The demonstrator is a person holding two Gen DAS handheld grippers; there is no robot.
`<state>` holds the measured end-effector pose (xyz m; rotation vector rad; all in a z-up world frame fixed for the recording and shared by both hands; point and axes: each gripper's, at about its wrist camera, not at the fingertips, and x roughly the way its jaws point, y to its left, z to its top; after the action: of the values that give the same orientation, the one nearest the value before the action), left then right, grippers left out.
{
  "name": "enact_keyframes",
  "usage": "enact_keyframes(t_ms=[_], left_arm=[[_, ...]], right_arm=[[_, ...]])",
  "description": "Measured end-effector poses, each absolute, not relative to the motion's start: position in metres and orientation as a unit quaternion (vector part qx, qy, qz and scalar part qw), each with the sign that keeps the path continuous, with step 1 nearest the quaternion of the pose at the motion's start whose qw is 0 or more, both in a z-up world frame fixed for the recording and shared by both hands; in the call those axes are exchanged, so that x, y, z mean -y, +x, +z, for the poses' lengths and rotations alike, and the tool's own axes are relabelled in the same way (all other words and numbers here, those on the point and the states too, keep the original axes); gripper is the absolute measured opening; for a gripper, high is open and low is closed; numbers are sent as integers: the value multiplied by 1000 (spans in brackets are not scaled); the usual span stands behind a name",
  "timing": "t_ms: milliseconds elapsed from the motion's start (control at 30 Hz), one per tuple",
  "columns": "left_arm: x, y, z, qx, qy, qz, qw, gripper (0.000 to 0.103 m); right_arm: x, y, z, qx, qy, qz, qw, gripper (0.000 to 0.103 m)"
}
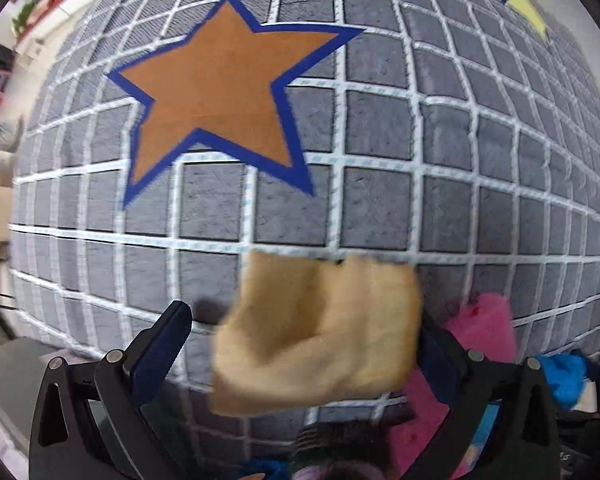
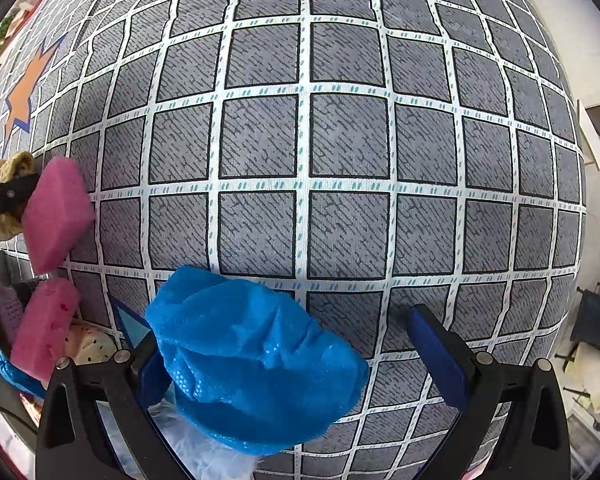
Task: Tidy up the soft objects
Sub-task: 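Grasp the blue fluffy hat with the right tool while the left tool grasps the beige knit item, then carry the blue hat and beige knit item over the white box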
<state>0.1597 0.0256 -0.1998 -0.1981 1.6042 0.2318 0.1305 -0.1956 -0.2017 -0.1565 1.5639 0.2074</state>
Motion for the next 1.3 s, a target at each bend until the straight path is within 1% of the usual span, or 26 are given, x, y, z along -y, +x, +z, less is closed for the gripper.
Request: enact_keyframes(t_ms=[67,200,267,467,500,567,600,633,667,700,733,833,1100,1300], left_arm=[[-30,158,-203,-717,-95,102,683,103],[-30,160,-206,-712,-93,103,688,103],[-33,158,-208,-709,-93,104,691,103],[-36,166,-213,-728,-102,111,669,103],[-34,168,-212,-724,-95,113,674,100],[-29,171,-205,-715,-86,103,686,88],[-24,171,-201,-710,-83,94,693,75],[-20,172,-196,-707,-71,91,697,59],[-16,172,-192,-705,-56,89,702,51],[-12,172,-188,-702,-45,85,705,40],[-9,171,-183,-697,-38,80,711,36],[-3,165,-162,-675,-20,83,733,36],[7,132,-98,-629,-14,58,775,36],[24,78,-73,-620,-20,36,783,36]], right_arm=[[189,127,-205,-698,-70,94,706,103],[208,146,-191,-694,-68,96,711,103],[209,136,-187,-689,-68,96,715,103],[210,137,-183,-701,-70,102,702,103],[208,135,-184,-706,-73,107,696,103],[205,129,-183,-705,-86,112,695,96],[204,127,-181,-701,-91,114,698,86],[204,122,-176,-697,-92,119,701,74],[203,119,-171,-694,-92,122,704,66],[203,118,-167,-692,-88,126,705,47],[203,116,-164,-691,-84,131,706,35],[207,114,-155,-695,-55,142,703,31],[257,111,-114,-683,58,129,716,31],[294,100,-97,-677,101,103,721,31]])
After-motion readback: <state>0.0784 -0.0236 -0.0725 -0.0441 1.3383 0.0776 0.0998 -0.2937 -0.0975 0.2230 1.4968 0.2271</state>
